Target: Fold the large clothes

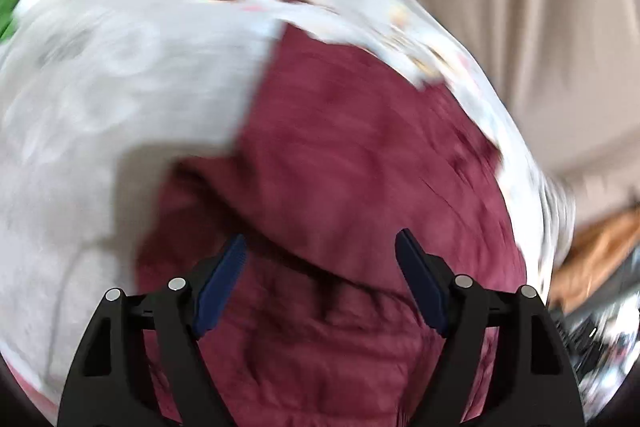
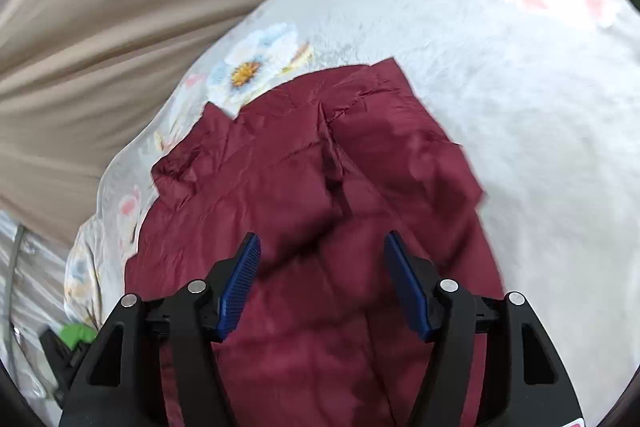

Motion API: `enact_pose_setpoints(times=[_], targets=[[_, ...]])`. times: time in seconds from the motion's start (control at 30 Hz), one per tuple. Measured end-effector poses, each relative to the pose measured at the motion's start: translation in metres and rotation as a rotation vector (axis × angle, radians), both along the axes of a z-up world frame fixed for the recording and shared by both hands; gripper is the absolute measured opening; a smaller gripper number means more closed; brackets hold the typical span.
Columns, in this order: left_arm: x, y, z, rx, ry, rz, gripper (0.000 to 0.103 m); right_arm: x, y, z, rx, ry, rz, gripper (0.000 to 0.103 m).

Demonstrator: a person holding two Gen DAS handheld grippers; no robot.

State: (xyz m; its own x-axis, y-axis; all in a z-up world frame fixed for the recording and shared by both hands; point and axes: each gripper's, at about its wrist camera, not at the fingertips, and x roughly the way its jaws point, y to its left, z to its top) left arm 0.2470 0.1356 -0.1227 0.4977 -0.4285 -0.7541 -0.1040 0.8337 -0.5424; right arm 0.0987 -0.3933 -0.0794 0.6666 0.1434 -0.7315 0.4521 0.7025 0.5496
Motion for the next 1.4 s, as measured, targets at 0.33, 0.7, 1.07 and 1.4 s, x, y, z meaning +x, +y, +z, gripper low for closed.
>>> enact_pose_setpoints(times=[0.33,0.7,1.07,1.4], targets=[[0.017,0.016,0.005,0.035,-0.103,0.148,0.000,0.020,0.044,0.082,-0.020,-0.304,0.123,0.003],[0.013,0.002,-0.045,0.160,-0.055,0.100,0.002,0.027,0.034,-0.026,-0.101,0.042,0.067,0.004],[-0.023,-0.002,0.061,0.161,-0.253,0.053,0.005,0.032,0.120,0.046,-0.252,-0.101,0.262,0.015],[0.030,-0.049,-0.026,0.330,-0.098,-0.069,0.004,0.076,0.157,-0.008,-0.324,0.018,0.509,0.000]])
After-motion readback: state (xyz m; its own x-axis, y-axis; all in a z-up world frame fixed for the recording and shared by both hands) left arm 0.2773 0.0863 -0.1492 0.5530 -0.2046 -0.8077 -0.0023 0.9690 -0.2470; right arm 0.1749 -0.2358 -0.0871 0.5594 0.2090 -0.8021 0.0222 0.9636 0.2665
